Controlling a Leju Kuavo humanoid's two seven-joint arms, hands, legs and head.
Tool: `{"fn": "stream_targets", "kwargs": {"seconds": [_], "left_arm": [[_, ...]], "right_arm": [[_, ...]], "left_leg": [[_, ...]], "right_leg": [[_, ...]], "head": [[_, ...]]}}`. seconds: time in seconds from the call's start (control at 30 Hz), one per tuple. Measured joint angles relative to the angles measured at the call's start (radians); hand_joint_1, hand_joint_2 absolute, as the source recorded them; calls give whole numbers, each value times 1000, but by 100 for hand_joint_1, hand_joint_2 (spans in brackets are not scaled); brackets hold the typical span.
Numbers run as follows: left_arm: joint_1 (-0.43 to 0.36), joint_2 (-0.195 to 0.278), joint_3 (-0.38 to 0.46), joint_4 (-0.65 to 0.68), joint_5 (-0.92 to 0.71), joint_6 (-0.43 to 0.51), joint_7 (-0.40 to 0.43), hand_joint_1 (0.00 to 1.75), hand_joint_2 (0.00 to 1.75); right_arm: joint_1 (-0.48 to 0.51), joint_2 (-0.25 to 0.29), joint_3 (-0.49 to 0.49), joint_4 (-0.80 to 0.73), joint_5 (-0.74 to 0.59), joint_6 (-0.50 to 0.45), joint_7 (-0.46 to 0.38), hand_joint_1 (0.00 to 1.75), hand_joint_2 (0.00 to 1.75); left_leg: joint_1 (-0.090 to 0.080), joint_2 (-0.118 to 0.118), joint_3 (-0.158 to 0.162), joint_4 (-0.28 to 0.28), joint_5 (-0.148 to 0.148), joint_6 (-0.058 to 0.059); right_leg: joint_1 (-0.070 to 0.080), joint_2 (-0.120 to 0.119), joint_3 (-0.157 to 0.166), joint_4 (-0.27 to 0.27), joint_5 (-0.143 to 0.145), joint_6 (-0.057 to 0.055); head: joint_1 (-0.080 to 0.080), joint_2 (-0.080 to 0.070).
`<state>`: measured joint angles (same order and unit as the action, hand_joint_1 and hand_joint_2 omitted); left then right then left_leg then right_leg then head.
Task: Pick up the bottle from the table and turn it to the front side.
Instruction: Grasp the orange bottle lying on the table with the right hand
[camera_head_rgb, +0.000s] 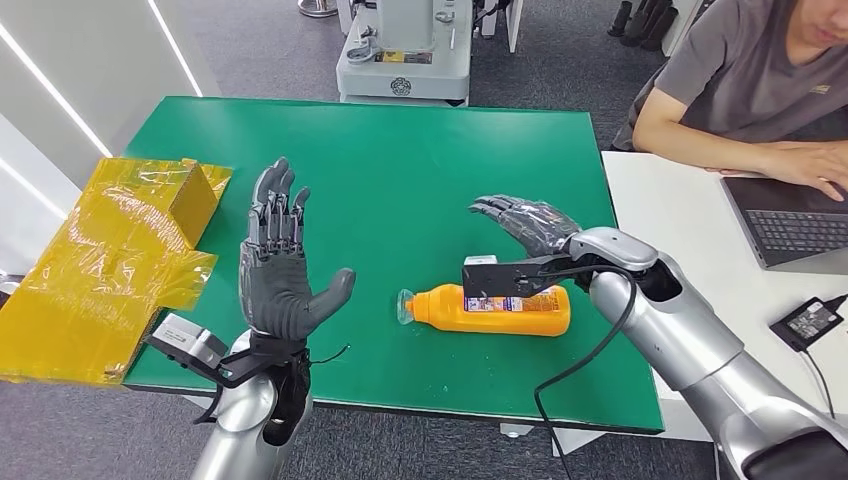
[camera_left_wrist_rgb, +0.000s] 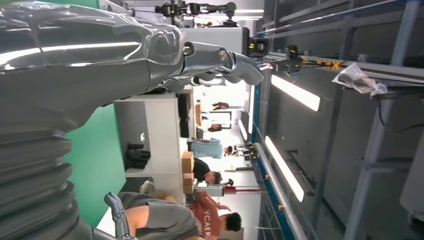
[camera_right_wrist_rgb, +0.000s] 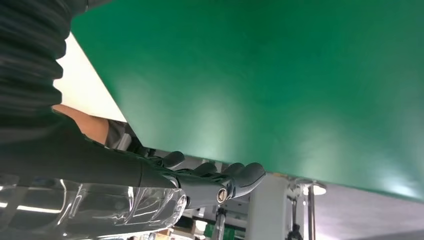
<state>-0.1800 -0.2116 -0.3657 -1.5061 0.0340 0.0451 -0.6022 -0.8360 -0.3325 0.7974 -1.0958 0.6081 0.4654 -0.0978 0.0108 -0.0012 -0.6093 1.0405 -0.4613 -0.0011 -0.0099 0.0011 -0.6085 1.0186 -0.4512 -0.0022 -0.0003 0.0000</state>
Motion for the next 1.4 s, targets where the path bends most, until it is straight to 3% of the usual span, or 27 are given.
{"fn": "stream_targets", "kwargs": {"seconds": [0.7,1.1,1.4], "left_arm": [[-6,1,-3,0,2,-3,6,0,175],[-41,14,-52,21,59,49,10,0,175],[-51,25,-75,38,71,63,2,0,175]], "right_arm": [[-18,-39,88,62,-58,-1,27,0,175],[129,-138,128,84,-81,-33,74,0,175],[167,-159,144,130,-65,-67,84,0,175]], "left_leg": [[0,0,0,0,0,0],[0,-2,-1,0,0,0],[0,0,0,0,0,0]], "right_leg": [[0,0,0,0,0,0],[0,-2,0,-1,0,0],[0,0,0,-1,0,0]], "head": [[0,0],[0,0],[0,0]]}}
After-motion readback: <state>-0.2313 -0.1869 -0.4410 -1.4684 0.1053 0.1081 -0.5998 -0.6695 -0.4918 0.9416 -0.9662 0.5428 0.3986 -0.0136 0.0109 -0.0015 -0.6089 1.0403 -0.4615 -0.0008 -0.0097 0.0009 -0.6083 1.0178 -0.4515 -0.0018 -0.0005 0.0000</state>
